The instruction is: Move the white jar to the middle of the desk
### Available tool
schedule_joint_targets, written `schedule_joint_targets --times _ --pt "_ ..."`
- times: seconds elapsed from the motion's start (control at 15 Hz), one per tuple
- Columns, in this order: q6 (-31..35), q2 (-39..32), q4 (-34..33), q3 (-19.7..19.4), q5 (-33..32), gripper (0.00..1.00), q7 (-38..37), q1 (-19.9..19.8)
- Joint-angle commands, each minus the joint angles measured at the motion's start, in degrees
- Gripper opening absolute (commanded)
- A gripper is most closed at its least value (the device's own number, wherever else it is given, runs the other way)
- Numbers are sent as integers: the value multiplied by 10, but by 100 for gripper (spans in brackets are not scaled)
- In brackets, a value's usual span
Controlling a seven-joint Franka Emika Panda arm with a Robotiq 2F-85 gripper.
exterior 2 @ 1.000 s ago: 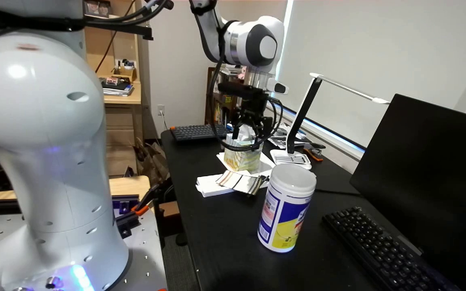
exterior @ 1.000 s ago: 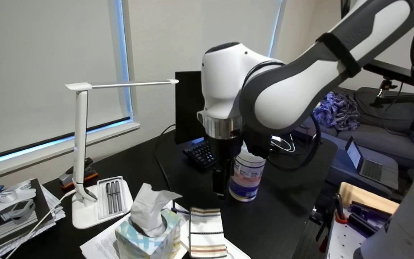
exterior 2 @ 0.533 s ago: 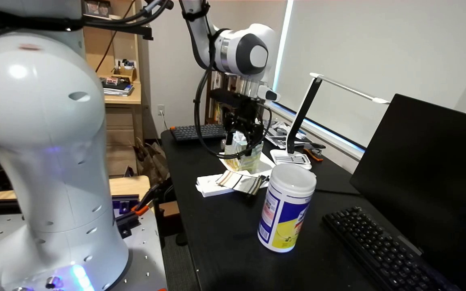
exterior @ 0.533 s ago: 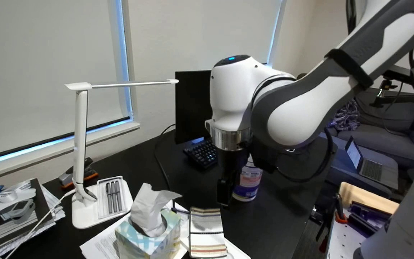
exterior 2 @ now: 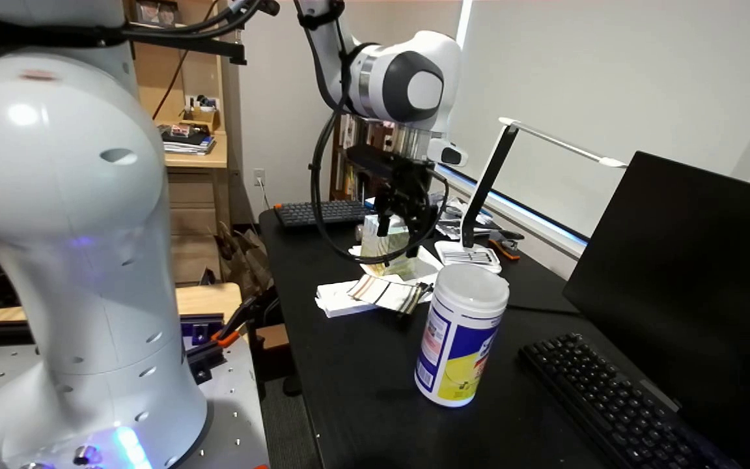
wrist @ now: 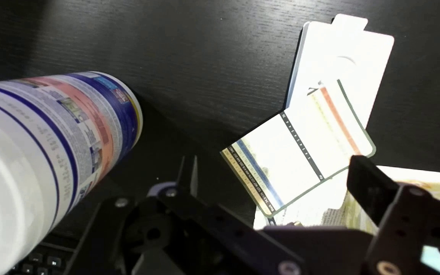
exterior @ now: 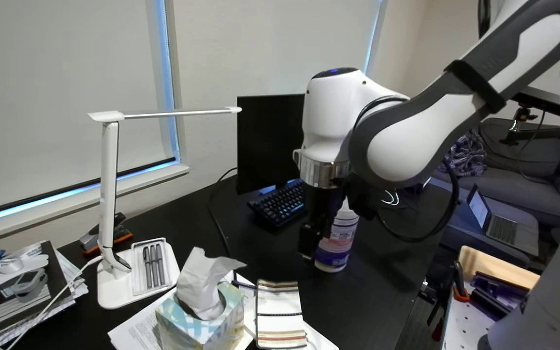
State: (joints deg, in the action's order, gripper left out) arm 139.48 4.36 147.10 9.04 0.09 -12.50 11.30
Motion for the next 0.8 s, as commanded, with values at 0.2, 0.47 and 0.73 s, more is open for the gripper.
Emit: schedule_joint_targets --times 0.2,0.47,0.73 --pt "50 -24 1 -30 44 100 102 -29" --pt "68 -68 -9 -27 27 100 134 -28" --pt "84 -108 -21 -23 7 100 129 -27"
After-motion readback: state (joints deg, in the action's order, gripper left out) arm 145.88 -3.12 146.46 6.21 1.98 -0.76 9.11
